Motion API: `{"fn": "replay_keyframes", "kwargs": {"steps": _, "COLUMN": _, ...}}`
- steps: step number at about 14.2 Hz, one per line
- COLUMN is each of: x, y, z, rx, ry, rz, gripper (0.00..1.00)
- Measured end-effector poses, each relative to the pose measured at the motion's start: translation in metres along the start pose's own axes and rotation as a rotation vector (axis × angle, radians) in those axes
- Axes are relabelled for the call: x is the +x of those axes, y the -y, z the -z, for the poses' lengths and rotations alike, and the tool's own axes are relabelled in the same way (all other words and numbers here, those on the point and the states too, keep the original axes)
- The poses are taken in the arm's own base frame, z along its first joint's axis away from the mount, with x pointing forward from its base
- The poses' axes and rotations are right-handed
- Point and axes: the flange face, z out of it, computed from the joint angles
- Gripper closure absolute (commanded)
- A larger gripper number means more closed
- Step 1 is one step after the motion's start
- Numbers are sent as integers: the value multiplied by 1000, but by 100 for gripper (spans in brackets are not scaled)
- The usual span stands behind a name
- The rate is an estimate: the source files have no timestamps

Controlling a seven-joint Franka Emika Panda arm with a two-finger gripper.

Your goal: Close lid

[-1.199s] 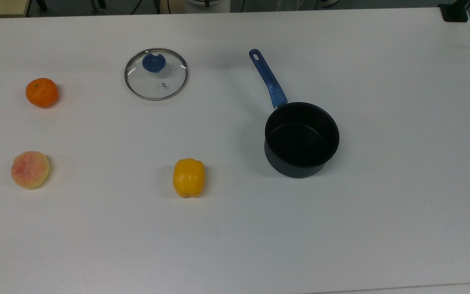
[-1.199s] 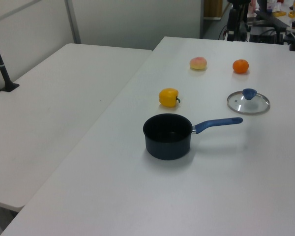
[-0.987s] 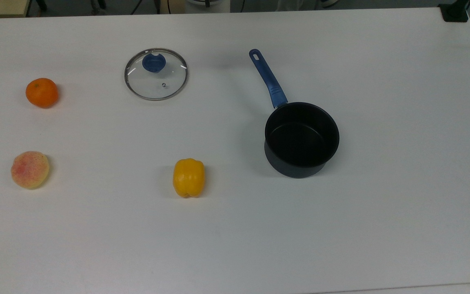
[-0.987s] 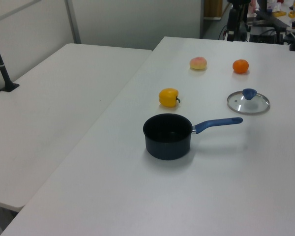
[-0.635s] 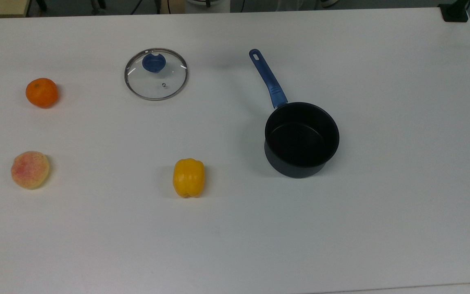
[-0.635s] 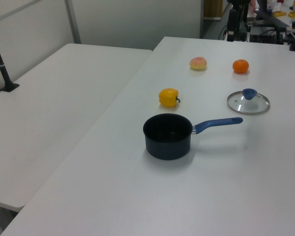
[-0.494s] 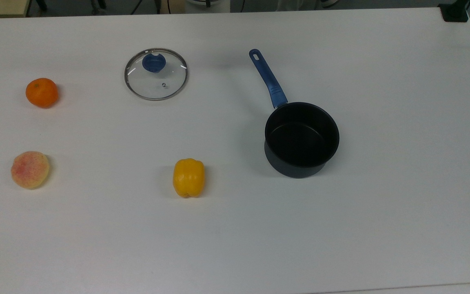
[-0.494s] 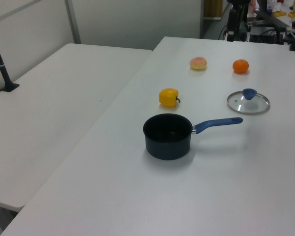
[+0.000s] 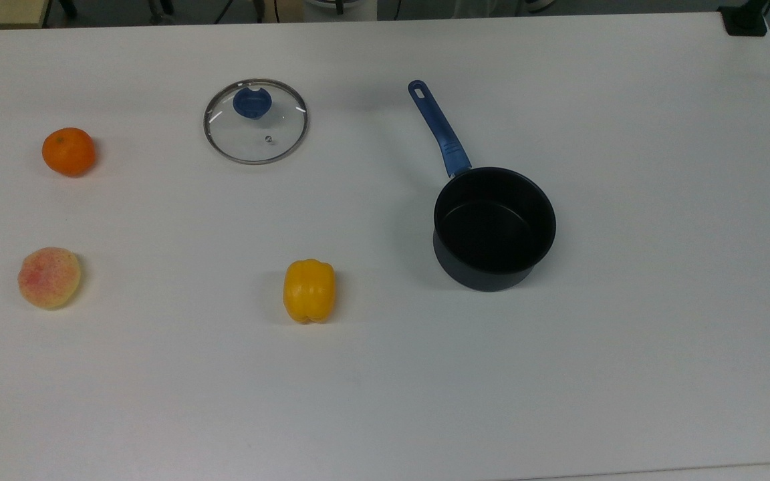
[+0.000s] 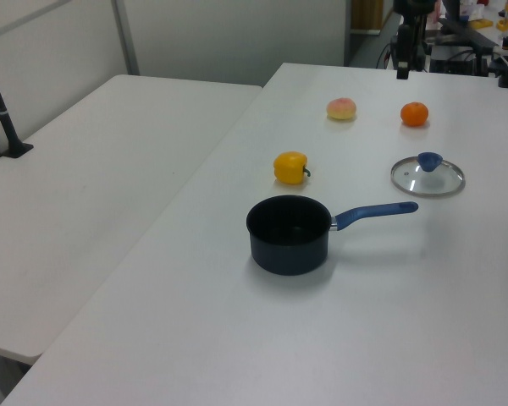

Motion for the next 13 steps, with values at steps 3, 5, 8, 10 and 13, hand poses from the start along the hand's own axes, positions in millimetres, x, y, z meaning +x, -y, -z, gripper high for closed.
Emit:
{"fn": "replay_keyframes", "kwargs": {"steps": 3, "x": -3, "y": -7, "z": -24, "rx": 3, "ry": 55, "rz": 7, "gripper": 0}}
{"fn": "replay_keyframes", "kwargs": {"steps": 5, "x": -7, "y": -20, "z": -45, "rx": 4, "ry": 99, "rz": 5, "gripper": 0}}
{"fn": "replay_keyframes", "kwargs": {"steps": 8, "x": -18, "y": -50, "z": -82, "rx": 23, "ry": 177, "rz": 18, "gripper": 0}}
{"fn": "replay_keyframes", "kwargs": {"steps": 10, "x": -28, "y": -73, "z": -110, "rx": 24, "ry": 238, "rz": 20, "gripper": 0}}
{"fn": "replay_keyframes", "kwargs": {"steps": 13, "x": -38, "y": -94, "z": -147, "rx": -4, "ry": 273, "rz": 44, "gripper": 0}}
